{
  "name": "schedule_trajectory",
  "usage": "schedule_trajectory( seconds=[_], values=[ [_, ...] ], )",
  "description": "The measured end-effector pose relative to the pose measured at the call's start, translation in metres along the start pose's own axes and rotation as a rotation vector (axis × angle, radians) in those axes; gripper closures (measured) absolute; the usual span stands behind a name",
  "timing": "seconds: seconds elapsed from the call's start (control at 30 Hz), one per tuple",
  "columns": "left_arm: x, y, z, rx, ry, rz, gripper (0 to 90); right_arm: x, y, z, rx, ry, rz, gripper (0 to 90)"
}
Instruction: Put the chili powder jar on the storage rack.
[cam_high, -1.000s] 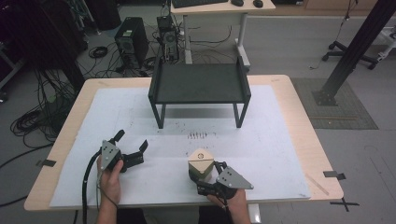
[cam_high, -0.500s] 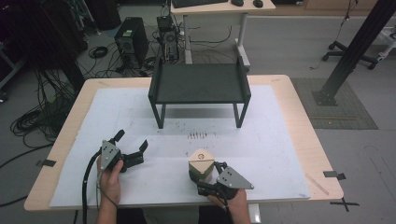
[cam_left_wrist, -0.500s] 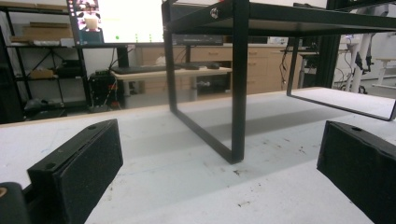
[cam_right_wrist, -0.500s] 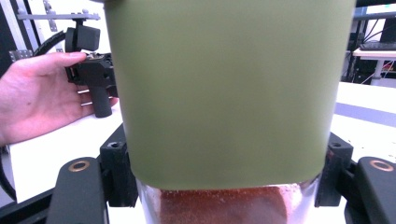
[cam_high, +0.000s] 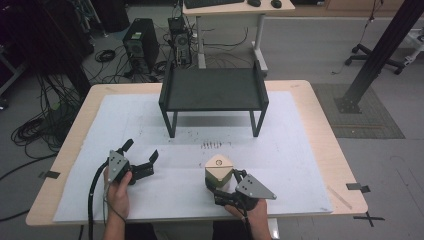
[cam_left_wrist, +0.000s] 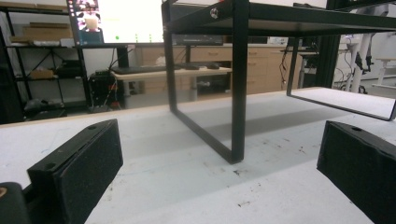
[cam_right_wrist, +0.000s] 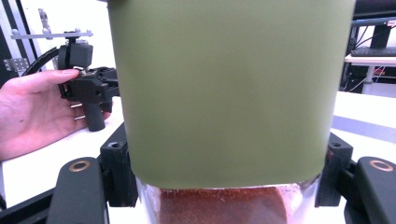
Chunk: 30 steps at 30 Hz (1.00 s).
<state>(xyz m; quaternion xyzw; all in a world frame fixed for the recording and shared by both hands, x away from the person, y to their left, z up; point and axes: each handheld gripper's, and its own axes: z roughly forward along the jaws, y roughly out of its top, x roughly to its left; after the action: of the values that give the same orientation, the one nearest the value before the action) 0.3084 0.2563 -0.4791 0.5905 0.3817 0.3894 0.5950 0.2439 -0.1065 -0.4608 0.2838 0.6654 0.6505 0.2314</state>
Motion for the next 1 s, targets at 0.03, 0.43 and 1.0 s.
schedule_trajectory(
  seconds=[0.03, 0.43, 1.0],
  values=[
    [0.0, 0.0, 0.0, 0.0, 0.0, 0.0, 0.4, -0.001, 0.001, 0.0, -0.001, -0.001, -0.001, 29.2],
    [0.0, 0.0, 0.0, 0.0, 0.0, 0.0, 0.4, -0.011, 0.016, 0.005, -0.012, -0.017, -0.006, 29.3],
    [0.0, 0.0, 0.0, 0.0, 0.0, -0.001, 0.4, -0.031, 0.041, 0.016, -0.028, -0.04, -0.02, 29.4]
  ],
)
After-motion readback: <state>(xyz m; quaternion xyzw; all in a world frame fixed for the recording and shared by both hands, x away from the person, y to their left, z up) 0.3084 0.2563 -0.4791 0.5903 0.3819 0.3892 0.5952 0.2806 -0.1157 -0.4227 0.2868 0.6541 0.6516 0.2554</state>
